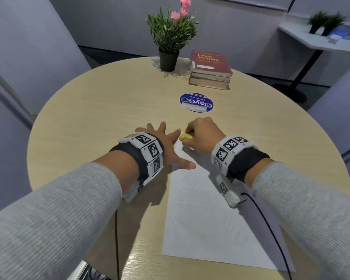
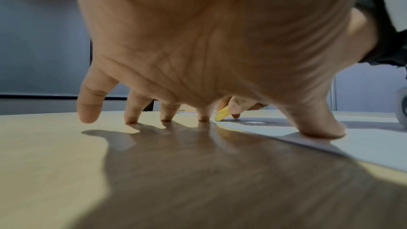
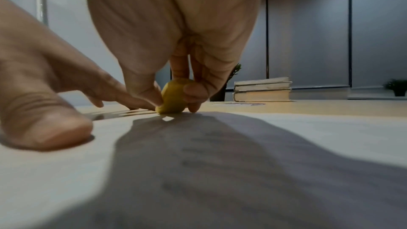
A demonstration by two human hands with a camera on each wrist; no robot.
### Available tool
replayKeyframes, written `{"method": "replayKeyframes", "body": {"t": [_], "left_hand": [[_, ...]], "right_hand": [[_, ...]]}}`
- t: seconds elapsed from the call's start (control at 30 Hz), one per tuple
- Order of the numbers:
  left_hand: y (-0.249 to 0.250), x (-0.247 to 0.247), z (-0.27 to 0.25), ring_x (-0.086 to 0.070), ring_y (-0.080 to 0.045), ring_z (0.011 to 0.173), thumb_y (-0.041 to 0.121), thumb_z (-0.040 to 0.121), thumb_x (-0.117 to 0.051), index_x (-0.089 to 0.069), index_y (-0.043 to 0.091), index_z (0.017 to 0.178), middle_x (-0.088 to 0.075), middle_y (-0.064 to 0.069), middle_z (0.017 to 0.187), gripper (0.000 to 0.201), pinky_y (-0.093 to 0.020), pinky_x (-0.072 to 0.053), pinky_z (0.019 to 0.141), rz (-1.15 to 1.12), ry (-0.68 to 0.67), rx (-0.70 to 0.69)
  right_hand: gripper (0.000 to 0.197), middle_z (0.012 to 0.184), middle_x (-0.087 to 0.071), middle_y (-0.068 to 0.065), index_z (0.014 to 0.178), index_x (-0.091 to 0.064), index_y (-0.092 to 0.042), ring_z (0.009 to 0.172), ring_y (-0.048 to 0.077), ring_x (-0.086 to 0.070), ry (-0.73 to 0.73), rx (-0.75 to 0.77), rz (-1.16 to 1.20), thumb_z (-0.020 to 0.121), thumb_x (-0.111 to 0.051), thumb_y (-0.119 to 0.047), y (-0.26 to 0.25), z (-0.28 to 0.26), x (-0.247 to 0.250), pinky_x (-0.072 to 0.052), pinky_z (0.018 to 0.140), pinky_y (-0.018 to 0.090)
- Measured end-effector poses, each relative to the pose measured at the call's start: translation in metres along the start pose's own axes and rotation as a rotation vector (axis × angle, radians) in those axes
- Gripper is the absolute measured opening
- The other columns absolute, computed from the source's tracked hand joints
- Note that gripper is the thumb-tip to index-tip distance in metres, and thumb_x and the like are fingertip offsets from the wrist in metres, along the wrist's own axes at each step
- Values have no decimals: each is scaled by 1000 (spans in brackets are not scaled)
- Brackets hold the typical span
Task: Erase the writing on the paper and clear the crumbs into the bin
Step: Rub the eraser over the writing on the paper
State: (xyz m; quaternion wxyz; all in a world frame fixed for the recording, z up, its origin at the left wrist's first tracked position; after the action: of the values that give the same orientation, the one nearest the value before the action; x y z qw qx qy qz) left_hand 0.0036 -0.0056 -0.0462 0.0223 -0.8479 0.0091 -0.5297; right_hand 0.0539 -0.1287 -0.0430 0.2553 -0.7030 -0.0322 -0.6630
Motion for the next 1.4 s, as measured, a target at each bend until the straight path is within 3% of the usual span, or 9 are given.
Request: {"method": "replayKeyframes", "body": {"t": [0.47,0.8,0.93,1.03,1.17,1.3,1.4], "left_hand": [[1,1,-4,6,-42,143,100,50,-33,15,45,146,18,-1,157,121,-65,-14,109,-8,-16,-4],[0,1,-3,4,-42,143,101,45,-32,13,45,146,17,-1,158,124,-64,-15,109,-16,-16,-10],[1,2,-2,5,-43,143,101,46,-32,14,45,146,18,-1,157,124,-64,-14,110,-11,-20,-10],[1,1,-2,4,-43,143,101,46,-32,13,44,146,17,-1,157,124,-63,-16,109,-10,-14,-8],[1,2,-2,2,-44,142,101,48,-31,14,43,147,17,-2,158,122,-63,-16,109,15,-8,-3],[2,1,-2,0,-45,142,101,47,-31,12,43,147,14,-2,158,123,-64,-17,108,17,9,-4],[2,1,0,-3,-46,142,101,46,-32,12,43,147,14,-2,158,125,-65,-18,107,30,2,0]], "right_hand": [[31,102,-70,10,106,-72,-5,93,25,-62,-28,29,7,82,-69,-25,-3,-9,6,-54,86,40],[30,98,-69,13,101,-72,-4,87,27,-62,1,2,-47,82,-67,-26,-2,-9,6,-55,79,37],[33,105,-68,9,110,-70,-5,93,24,-61,-55,54,-13,84,-67,-26,-4,-13,6,-52,82,33],[28,97,-70,12,100,-73,-5,84,26,-62,6,-14,-48,84,-65,-27,-1,-10,6,-53,74,34],[31,102,-68,8,106,-72,-5,85,19,-57,-71,57,-12,86,-65,-27,-5,-16,7,-49,76,31],[26,92,-70,13,93,-73,-4,83,29,-61,-15,-15,-54,84,-61,-25,0,-12,5,-52,70,34],[28,95,-65,10,100,-73,-4,87,26,-59,-62,71,-49,85,-63,-25,-4,-17,5,-49,72,34]]}}
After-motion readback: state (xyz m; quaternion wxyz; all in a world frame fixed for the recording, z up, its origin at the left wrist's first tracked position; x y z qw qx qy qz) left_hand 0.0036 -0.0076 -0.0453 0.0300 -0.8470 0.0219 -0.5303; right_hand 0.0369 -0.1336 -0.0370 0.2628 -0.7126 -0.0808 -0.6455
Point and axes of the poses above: each hand's wrist, its own z-axis towards the middle knuckle, its own x-axis out of the back of the hand, y = z × x, the point moved 2 cm from there along z, towards the middle knuckle
